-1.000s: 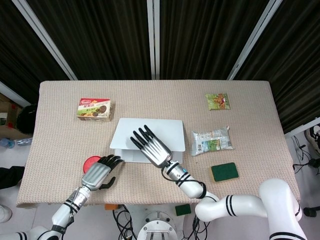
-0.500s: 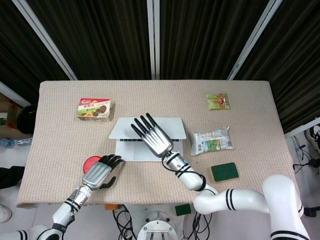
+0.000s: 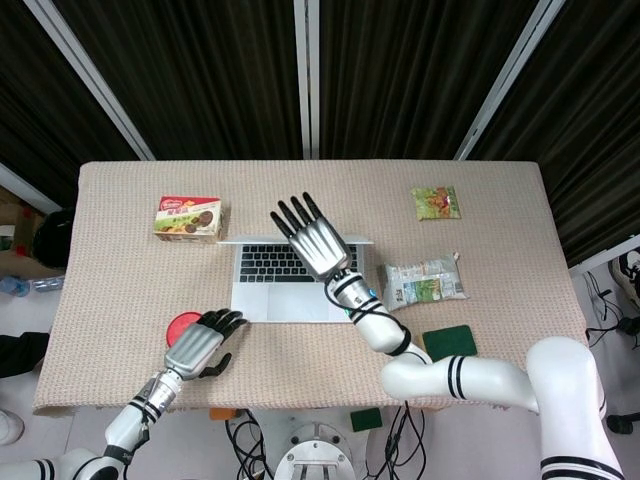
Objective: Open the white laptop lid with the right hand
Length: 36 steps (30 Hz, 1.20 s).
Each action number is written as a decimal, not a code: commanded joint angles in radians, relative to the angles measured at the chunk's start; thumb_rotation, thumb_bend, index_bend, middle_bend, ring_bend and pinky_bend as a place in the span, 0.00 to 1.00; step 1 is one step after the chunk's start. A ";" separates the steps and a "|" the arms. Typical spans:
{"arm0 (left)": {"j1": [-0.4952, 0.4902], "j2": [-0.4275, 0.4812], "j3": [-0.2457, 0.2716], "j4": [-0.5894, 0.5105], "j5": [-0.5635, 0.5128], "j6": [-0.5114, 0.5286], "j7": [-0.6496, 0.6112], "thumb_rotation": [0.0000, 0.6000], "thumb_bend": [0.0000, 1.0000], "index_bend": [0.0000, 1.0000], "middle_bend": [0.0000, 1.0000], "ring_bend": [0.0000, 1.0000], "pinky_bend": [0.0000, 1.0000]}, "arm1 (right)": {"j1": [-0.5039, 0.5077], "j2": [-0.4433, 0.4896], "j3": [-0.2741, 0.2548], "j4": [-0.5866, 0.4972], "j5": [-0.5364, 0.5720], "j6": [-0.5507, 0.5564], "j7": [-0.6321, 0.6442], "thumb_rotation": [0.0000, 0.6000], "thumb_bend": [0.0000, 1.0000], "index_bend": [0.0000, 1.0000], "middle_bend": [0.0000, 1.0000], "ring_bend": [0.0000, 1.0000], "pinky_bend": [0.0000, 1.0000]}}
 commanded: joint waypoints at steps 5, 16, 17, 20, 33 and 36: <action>-0.003 0.003 0.002 -0.010 -0.005 0.002 0.011 0.80 0.47 0.12 0.08 0.05 0.14 | 0.049 0.022 0.041 0.067 0.081 -0.009 0.009 1.00 0.67 0.00 0.00 0.00 0.00; -0.010 0.010 0.000 -0.026 -0.015 0.002 0.035 0.81 0.47 0.12 0.08 0.05 0.14 | 0.116 0.035 0.062 0.177 0.218 -0.030 -0.002 1.00 0.68 0.00 0.00 0.00 0.00; -0.010 0.011 0.001 -0.027 -0.016 0.002 0.036 0.81 0.47 0.12 0.08 0.05 0.14 | 0.121 0.034 0.062 0.191 0.229 -0.033 -0.002 1.00 0.68 0.00 0.00 0.00 0.00; -0.011 0.013 0.002 -0.031 -0.018 0.002 0.040 0.81 0.47 0.12 0.08 0.05 0.14 | 0.139 0.029 0.065 0.246 0.270 -0.043 -0.002 1.00 0.68 0.00 0.00 0.00 0.00; -0.009 0.032 0.004 -0.056 -0.008 0.025 0.042 0.81 0.47 0.12 0.08 0.05 0.14 | 0.145 0.056 0.039 0.287 0.330 -0.052 0.024 1.00 0.68 0.00 0.00 0.00 0.00; -0.001 0.048 0.005 -0.078 0.014 0.055 0.036 0.81 0.47 0.12 0.08 0.05 0.14 | 0.119 0.097 0.029 0.205 0.287 -0.024 0.063 1.00 0.67 0.00 0.00 0.00 0.00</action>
